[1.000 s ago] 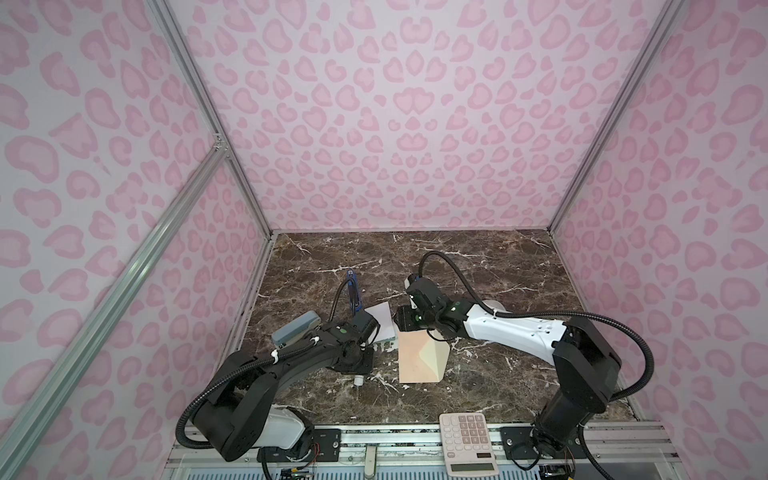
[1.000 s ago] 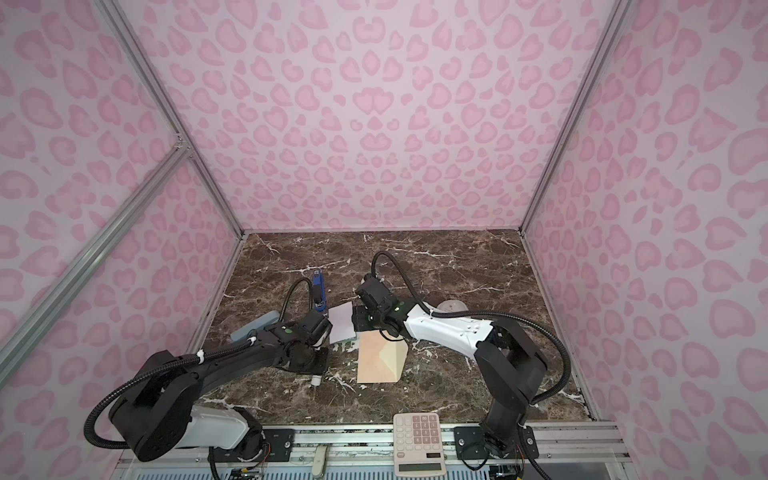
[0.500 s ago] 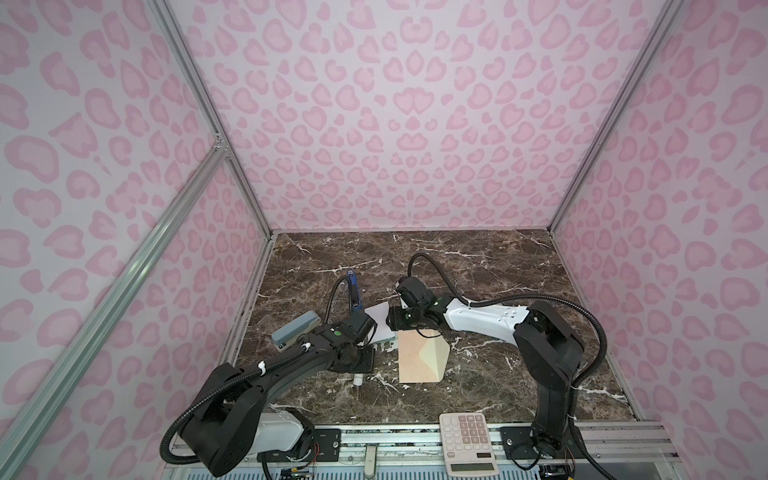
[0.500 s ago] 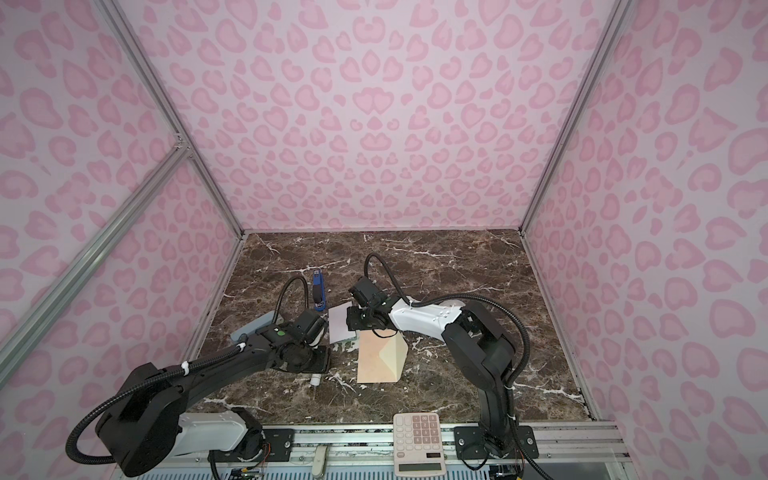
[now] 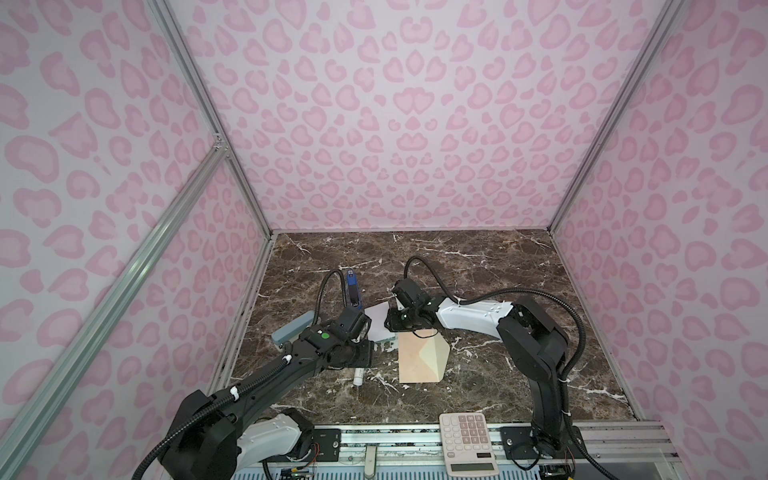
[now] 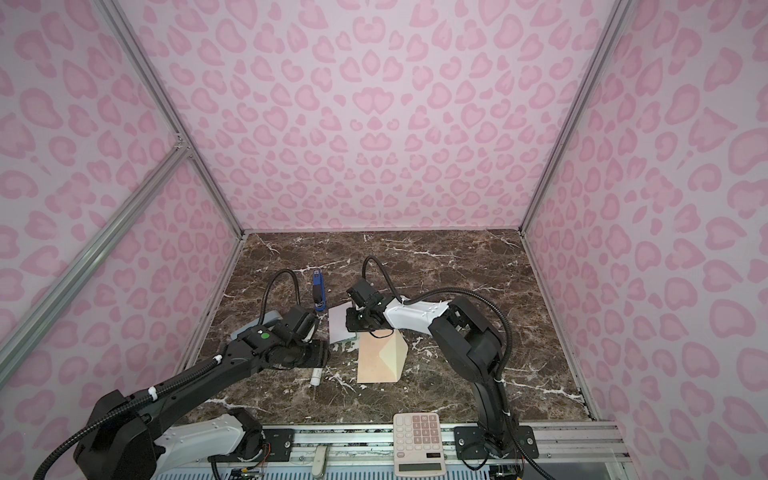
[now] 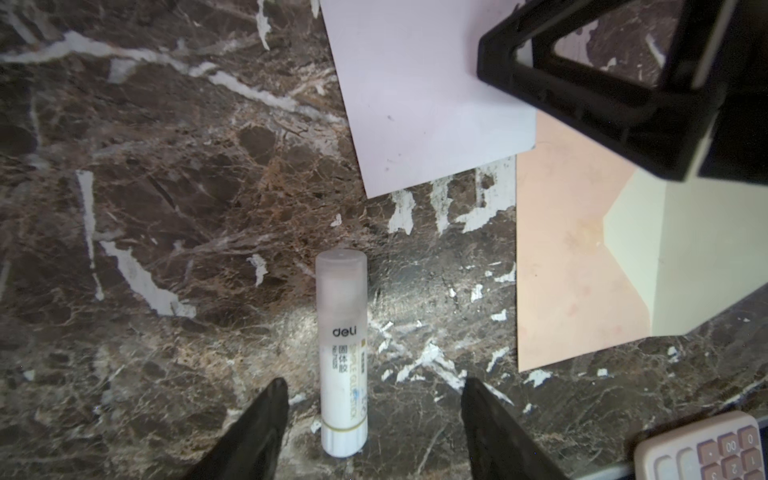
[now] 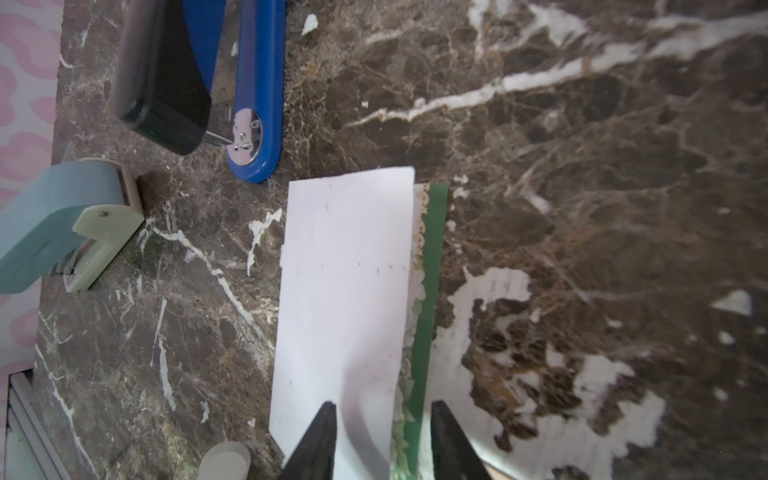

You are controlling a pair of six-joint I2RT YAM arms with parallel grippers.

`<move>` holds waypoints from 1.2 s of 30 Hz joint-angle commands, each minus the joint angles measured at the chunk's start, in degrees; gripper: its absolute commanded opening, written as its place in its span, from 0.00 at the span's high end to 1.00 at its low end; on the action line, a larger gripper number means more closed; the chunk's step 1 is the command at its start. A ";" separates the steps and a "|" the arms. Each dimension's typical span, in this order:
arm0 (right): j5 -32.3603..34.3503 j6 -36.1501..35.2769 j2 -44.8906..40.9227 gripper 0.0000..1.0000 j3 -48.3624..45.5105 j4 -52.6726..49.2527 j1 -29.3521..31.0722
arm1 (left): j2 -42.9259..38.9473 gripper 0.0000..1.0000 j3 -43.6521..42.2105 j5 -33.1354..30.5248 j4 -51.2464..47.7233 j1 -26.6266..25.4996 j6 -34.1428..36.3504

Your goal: Place the letter into the envelope and seal it

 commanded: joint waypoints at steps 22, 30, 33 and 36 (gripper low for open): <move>-4.59 4.99 -11.20 1.00 -6.24 9.57 -2.57 | -11.92 0.28 1.95 3.93 3.75 6.89 1.07; -4.94 5.01 -25.63 1.00 -11.11 8.44 -4.16 | -15.66 0.25 -1.46 17.51 22.29 13.01 -2.13; -5.02 4.82 -30.91 1.00 -12.49 7.27 -4.73 | -13.96 0.23 -2.54 21.02 30.20 13.18 -4.91; -5.43 5.07 -35.34 1.00 -13.70 6.52 -5.50 | -11.28 0.22 -2.57 23.80 35.97 13.40 -7.26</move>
